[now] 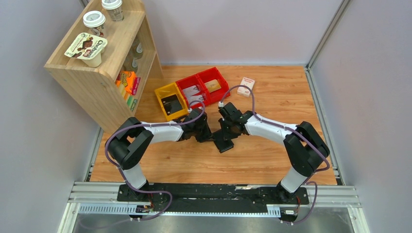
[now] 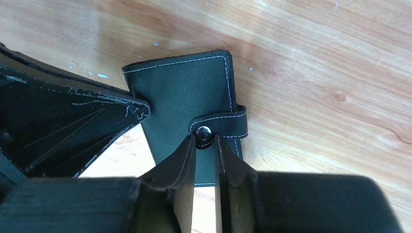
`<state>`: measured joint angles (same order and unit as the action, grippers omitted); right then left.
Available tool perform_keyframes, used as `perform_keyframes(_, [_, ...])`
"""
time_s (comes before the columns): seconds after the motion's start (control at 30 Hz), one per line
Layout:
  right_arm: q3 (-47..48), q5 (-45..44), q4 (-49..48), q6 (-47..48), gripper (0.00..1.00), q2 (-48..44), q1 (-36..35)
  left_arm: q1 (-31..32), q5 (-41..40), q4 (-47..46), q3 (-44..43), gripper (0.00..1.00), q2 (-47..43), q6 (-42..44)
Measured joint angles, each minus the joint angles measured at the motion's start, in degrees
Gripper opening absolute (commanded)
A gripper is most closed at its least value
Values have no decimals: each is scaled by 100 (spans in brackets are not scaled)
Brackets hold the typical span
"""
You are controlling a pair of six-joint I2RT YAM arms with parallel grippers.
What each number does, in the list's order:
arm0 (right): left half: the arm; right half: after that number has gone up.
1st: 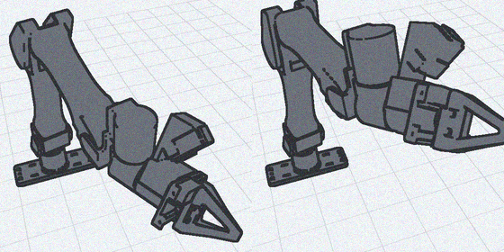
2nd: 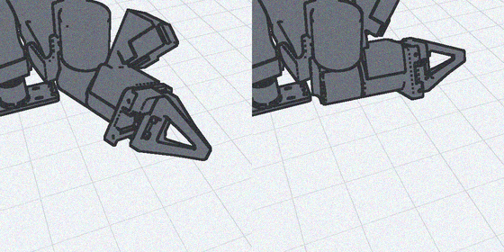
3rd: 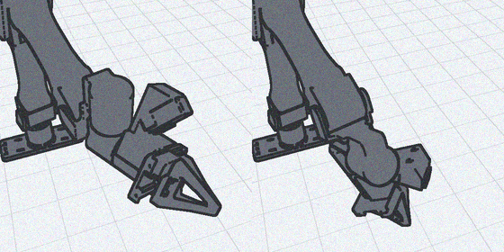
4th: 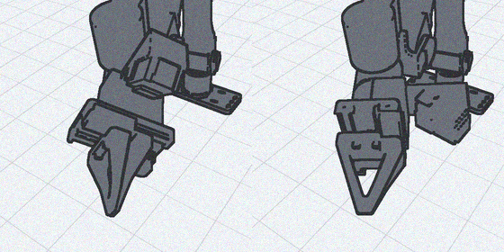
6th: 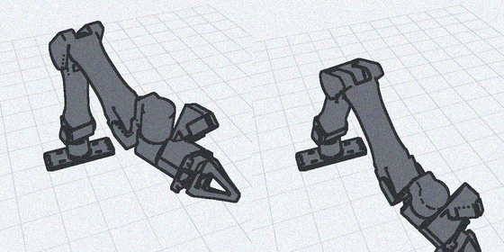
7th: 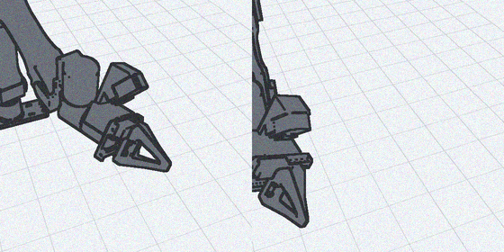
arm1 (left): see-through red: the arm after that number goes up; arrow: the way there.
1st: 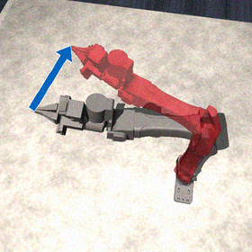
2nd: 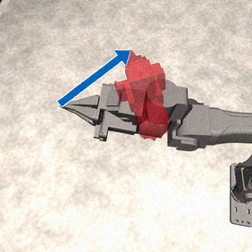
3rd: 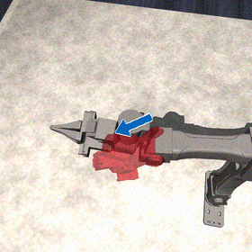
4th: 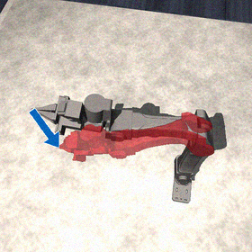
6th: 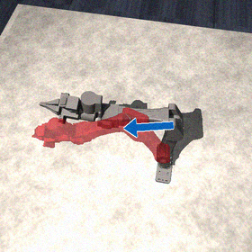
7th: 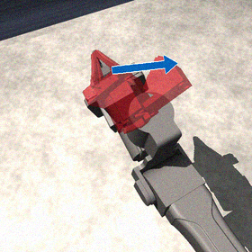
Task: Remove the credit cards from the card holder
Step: Open the card holder at the center of the board.
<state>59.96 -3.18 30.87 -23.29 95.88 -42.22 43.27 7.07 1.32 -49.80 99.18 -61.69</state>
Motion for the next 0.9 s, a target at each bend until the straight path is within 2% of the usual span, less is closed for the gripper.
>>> perform_keyframes(0.43, [-1010, 2363, -1322, -476, 2, -365, 1172, 0, -129, 151, -83, 10, 0, 55])
perform_keyframes(0.57, [-1276, 2793, -1692, -708, 3, -398, 1429, 15, -177, 262, -153, 9, 15, 103])
perform_keyframes(0.63, [-1316, 2817, -1694, -717, 9, -442, 1456, 15, -179, 289, -173, 9, 22, 125])
perform_keyframes(0.77, [-1250, 2492, -1447, -535, 35, -658, 1368, 15, -181, 326, -201, 9, 26, 175])
perform_keyframes(0.9, [-925, 1845, -1012, -205, 44, -933, 973, 17, -195, 350, -216, 9, 31, 201])
